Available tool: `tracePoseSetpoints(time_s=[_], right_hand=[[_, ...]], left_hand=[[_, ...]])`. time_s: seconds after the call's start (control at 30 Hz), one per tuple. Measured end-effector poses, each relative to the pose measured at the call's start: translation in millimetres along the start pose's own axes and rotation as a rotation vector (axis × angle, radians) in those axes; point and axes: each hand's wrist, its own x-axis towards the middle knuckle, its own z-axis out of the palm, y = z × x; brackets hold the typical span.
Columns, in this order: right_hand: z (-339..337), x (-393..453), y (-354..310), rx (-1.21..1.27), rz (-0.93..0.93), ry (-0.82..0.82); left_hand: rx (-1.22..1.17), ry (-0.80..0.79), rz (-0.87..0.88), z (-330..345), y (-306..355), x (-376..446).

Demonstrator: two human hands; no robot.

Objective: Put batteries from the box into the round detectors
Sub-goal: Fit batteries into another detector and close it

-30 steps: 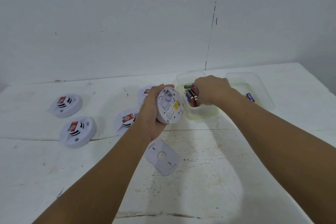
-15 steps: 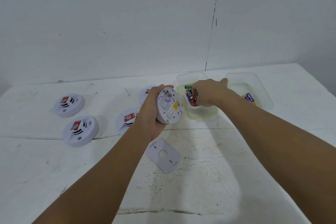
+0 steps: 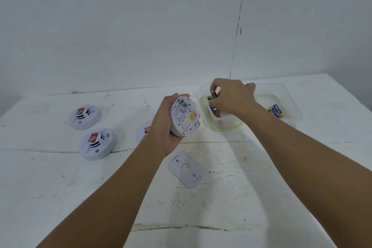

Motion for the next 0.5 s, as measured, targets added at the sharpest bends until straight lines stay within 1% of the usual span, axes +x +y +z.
tracePoseSetpoints(time_s=[0.07, 0.13, 0.2, 0.3, 0.5], right_hand=[[-7, -10, -12, 0.21, -0.002, 0.067], [-12, -24, -25, 0.472, -0.01, 0.094], [-13, -39, -37, 0.694, -0.056, 0.132], [-7, -62, -52, 0.808, -0.117, 0.138], [25, -100, -67, 0.972, -0.116, 0.023]], left_hand=[[-0.013, -0.013, -0.003, -2, 2, -6], [-0.024, -0.031, -0.006, -5, 2, -11], [-0.027, -0.043, -0.001, -9, 3, -16], [-0.041, -0.07, 0.024, -18, 6, -23], [-0.055, -0.15, 0.061, -37, 7, -40]])
